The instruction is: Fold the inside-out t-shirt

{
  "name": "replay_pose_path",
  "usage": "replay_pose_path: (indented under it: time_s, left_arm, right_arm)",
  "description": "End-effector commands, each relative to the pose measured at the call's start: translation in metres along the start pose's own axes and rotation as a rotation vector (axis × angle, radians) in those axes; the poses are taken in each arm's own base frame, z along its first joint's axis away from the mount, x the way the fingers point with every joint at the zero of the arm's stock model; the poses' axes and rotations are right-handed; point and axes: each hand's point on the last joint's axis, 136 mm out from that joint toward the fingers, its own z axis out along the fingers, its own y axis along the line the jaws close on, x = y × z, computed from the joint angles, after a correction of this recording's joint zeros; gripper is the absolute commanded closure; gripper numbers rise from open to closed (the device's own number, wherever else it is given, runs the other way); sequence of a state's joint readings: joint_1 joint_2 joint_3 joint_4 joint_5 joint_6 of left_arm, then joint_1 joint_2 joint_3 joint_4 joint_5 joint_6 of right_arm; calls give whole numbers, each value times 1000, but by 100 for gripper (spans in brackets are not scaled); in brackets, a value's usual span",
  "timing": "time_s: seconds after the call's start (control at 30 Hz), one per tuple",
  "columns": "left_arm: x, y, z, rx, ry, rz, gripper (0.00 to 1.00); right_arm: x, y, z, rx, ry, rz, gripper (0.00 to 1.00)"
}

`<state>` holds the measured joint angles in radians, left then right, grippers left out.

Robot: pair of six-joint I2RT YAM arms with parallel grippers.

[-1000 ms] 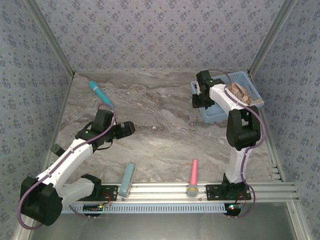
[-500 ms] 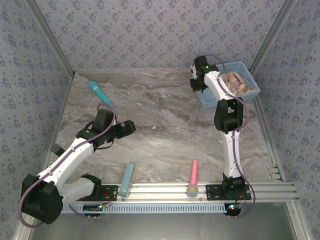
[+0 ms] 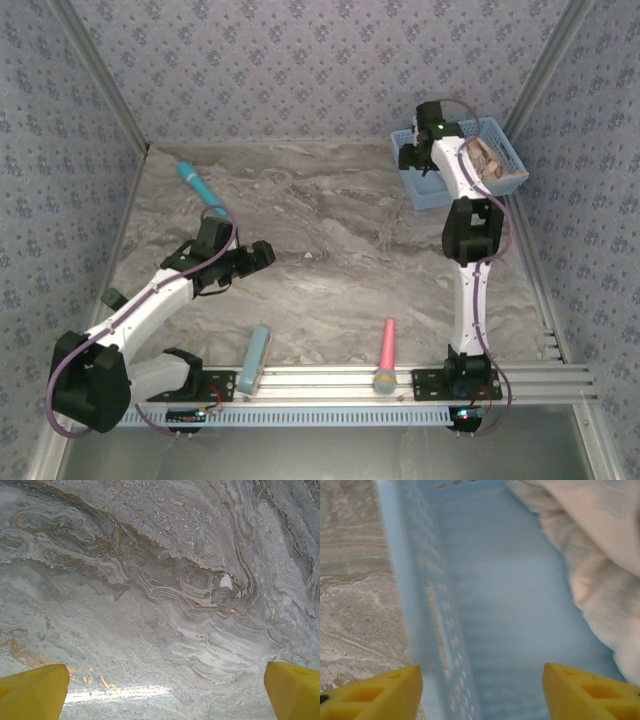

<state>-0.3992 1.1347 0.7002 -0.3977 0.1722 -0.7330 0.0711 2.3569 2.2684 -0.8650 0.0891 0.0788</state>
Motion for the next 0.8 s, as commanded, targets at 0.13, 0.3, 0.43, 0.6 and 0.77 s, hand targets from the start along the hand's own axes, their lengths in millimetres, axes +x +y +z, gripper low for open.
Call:
replay_pose_path:
  time_s: [0.13,0.3,0.43,0.6,0.77]
  left_arm:
    - [-5,-4,-20,14,-44,40,0]
    - [-6,3,-24,-11,-75,39,0]
    - [-8,5,-25,-25,-83,31,0]
    - [-12,9,-30,-53,-106,36,0]
    - [-19,8,-38,-56,-146,48,0]
  right_arm:
    - [-14,-106,-35,169,-81,178,15]
    - [-6,-115,4,137,-36,173,10]
    - [-2,-126,32,170,-9,199,16]
    - [-23,-110,39,0,-72,204,77]
    - [-73,-93,-32,-99,-247,188,100]
